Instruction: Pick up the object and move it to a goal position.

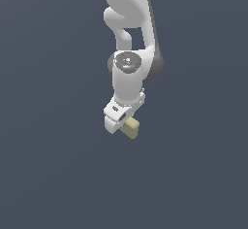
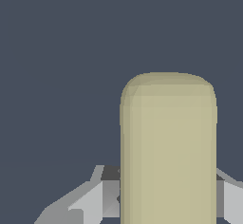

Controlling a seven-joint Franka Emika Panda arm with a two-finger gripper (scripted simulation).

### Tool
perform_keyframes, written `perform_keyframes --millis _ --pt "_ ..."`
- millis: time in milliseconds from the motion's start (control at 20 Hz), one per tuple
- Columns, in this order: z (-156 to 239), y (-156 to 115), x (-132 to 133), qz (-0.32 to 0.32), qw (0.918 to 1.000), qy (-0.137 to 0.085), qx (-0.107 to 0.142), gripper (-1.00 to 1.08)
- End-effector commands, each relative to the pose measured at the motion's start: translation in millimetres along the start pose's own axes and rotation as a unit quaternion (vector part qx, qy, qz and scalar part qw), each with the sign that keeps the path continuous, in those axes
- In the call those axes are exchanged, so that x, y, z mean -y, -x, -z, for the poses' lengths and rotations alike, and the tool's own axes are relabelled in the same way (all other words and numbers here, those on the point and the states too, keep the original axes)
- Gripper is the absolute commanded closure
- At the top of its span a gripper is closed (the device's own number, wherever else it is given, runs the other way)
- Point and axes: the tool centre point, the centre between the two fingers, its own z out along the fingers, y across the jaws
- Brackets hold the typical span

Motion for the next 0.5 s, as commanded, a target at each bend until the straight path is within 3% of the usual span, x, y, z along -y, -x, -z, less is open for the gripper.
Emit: perform_keyframes --millis 0,450 --pt "14.8 -2.1 20.4 0.000 1.0000 0.001 0.000 1.08" --pt "73.7 -9.8 103.0 0.000 1.0000 0.002 0.001 1.08"
